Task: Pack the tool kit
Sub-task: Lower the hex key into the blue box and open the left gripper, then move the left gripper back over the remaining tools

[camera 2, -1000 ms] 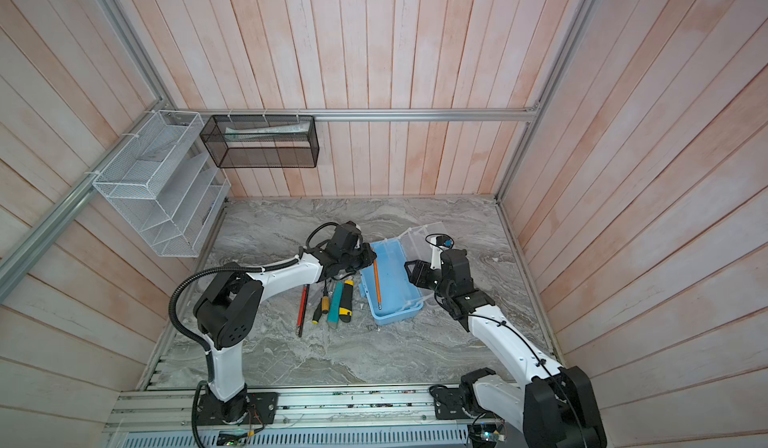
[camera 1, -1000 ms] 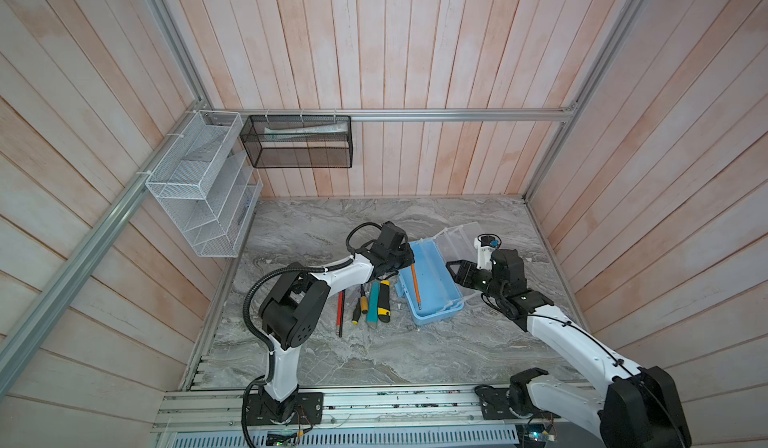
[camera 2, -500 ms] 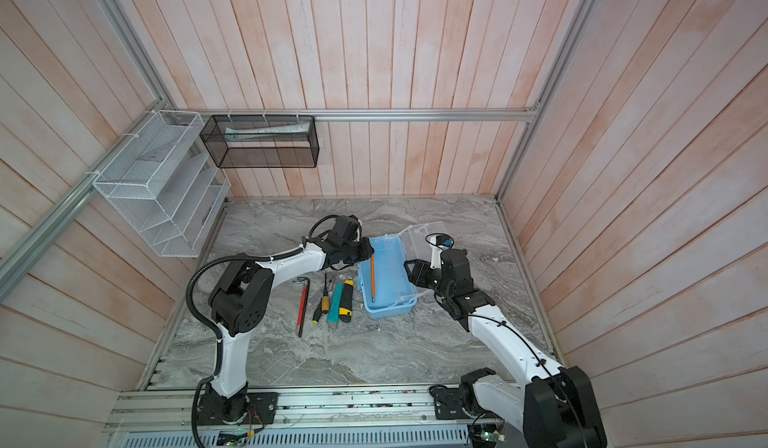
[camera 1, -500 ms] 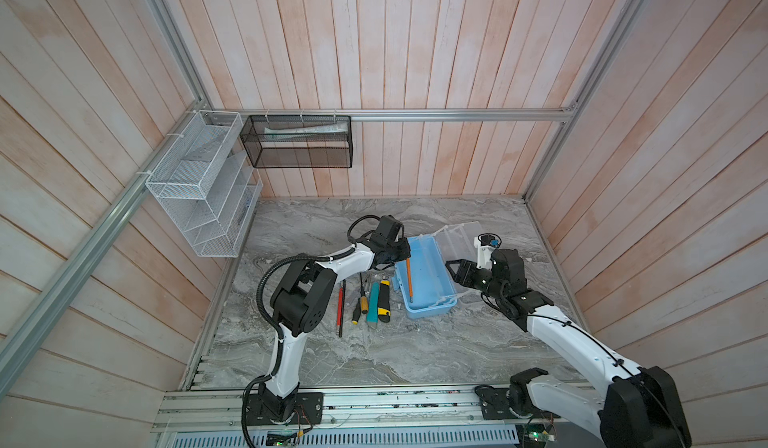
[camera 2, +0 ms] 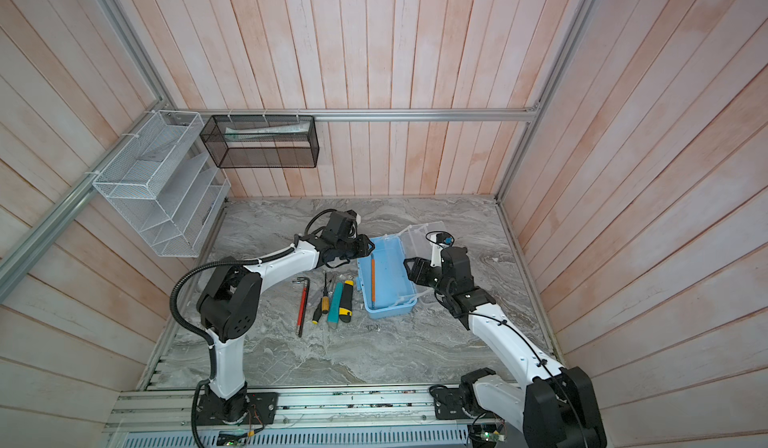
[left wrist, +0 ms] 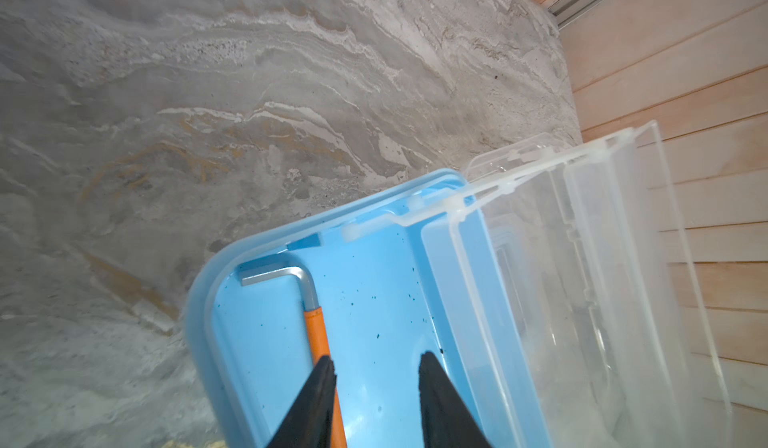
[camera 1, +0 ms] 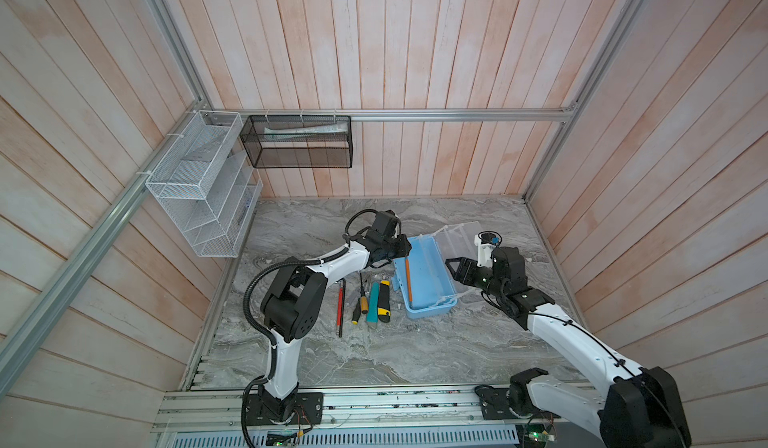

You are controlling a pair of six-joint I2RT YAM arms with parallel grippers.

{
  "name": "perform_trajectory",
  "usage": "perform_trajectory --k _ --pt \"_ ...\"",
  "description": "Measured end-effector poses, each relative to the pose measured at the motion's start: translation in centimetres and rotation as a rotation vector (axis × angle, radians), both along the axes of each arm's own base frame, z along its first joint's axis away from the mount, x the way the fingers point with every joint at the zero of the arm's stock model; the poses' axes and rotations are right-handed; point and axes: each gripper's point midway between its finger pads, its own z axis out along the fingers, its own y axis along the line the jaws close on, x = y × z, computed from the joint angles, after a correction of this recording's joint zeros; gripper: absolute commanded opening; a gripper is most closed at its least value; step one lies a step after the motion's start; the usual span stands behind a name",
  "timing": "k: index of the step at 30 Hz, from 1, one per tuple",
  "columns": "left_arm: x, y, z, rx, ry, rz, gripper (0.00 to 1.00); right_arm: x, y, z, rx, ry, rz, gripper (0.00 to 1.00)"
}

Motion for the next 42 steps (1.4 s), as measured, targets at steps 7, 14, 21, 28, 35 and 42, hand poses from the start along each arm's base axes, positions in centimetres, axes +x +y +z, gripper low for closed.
perform_trajectory --k 7,14,21,28,35,42 --pt "-3.2 5.0 6.1 0.046 -0.141 0.063 0.37 -0.1 0.1 2.7 0.015 -0.046 0.003 0.59" --pt "-6.8 12.5 2.5 0.226 -0.11 0.193 0.35 -1.3 2.7 4.8 0.005 -0.074 0.065 0.58" --pt "-10.2 19.3 -3.4 0.348 0.028 0.292 0.28 -1.5 4.5 2.9 -0.026 -0.026 0.1 0.56" --pt "-10.3 21.4 -5.2 0.372 0.062 0.34 0.26 -1.2 5.4 0.4 -0.054 0.039 0.117 0.56" --pt "-10.0 21.5 -7.3 0.398 0.103 0.339 0.24 -0.9 5.4 -0.3 -0.059 0.046 0.111 0.56" --pt "-10.0 21.6 -8.3 0.407 0.117 0.338 0.21 -0.8 5.4 -1.3 -0.067 0.059 0.107 0.56"
